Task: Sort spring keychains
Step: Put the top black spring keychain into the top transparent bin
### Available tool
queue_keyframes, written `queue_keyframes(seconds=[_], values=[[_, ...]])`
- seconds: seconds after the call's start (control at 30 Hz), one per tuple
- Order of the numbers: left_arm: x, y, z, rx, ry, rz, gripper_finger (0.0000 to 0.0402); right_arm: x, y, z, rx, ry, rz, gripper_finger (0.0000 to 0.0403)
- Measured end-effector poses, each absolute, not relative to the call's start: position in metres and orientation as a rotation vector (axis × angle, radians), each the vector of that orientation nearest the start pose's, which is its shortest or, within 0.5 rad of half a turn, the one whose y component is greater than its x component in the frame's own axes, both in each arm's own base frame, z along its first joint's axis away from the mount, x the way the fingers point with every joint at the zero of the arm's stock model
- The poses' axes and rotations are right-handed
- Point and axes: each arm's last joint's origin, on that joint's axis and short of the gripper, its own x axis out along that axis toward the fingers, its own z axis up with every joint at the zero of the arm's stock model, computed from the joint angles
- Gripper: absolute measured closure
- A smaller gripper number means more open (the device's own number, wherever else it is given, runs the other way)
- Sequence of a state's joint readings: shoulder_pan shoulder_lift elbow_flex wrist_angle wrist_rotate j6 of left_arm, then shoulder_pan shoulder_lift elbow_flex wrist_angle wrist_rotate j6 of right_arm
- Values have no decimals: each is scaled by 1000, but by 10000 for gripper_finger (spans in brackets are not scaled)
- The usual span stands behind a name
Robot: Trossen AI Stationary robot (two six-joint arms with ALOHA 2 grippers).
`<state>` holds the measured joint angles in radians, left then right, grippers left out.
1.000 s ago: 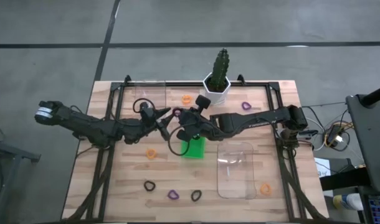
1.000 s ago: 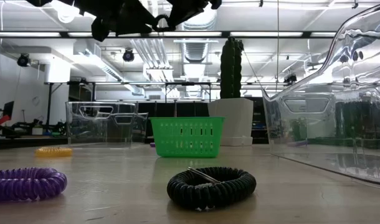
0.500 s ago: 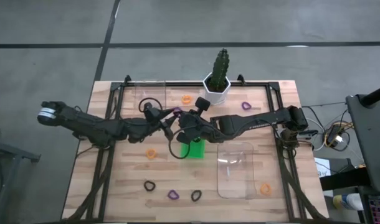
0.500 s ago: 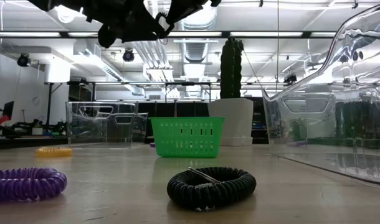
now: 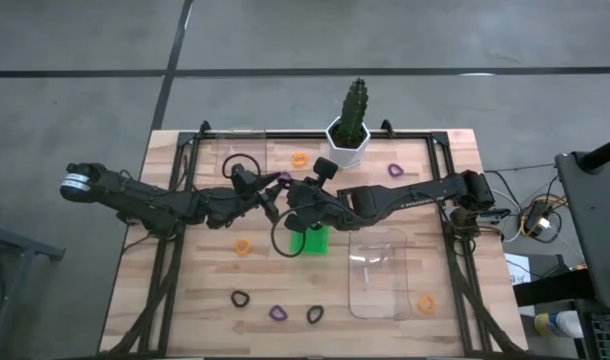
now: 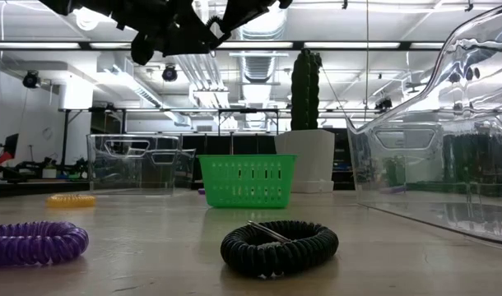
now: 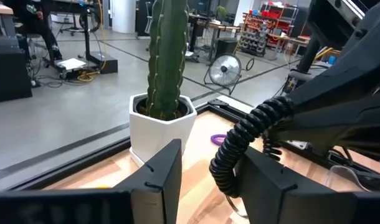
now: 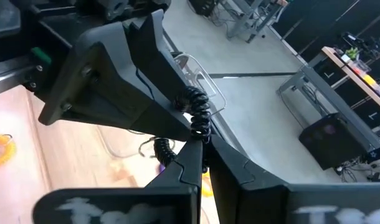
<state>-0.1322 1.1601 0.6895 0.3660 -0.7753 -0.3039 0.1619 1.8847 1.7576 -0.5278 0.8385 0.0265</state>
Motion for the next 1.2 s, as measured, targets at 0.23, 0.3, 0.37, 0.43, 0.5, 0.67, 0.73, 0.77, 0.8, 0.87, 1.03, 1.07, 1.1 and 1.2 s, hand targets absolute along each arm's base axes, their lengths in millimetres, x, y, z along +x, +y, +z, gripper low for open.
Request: queue_keyframes(seconds=[0.23, 0.3, 0.37, 0.43, 0.5, 0.67, 0.73, 0.77, 0.8, 0.87, 1.03, 1.07, 1.1, 1.2], values=[[249, -13, 279, -234, 5, 636, 345, 419, 47, 330, -294, 576, -659, 390], [249, -13, 279, -235, 9, 613, 367, 419, 47, 330, -294, 575, -659, 390], [250, -14, 278, -237, 13, 591, 384, 419, 47, 330, -287, 573, -661, 390], [250, -14, 278, -237, 14, 585, 390, 419, 47, 330, -283, 571, -662, 390], [250, -14, 278, -237, 14, 586, 390, 419, 47, 330, -290, 574, -660, 390], [250, -13, 278, -237, 14, 590, 391, 416, 47, 329, -303, 621, -601, 389], [250, -11, 278, -235, 13, 606, 392, 412, 47, 329, -296, 654, -556, 380], [250, -9, 278, -235, 13, 616, 392, 410, 47, 330, -293, 666, -550, 373], [249, -7, 278, -234, 13, 625, 392, 408, 47, 330, -293, 682, -550, 364], [249, -3, 277, -230, 16, 645, 392, 404, 46, 330, -289, 709, -555, 343], [246, 16, 270, -136, 108, 780, 393, 386, 43, 331, -255, 805, -588, 293], [244, 22, 266, -117, 146, 826, 393, 382, 43, 330, -237, 828, -603, 286], [241, 28, 262, -102, 188, 868, 393, 378, 42, 329, -219, 852, -620, 280], [232, 49, 250, -107, 305, 975, 394, 363, 39, 327, -183, 943, -675, 273]])
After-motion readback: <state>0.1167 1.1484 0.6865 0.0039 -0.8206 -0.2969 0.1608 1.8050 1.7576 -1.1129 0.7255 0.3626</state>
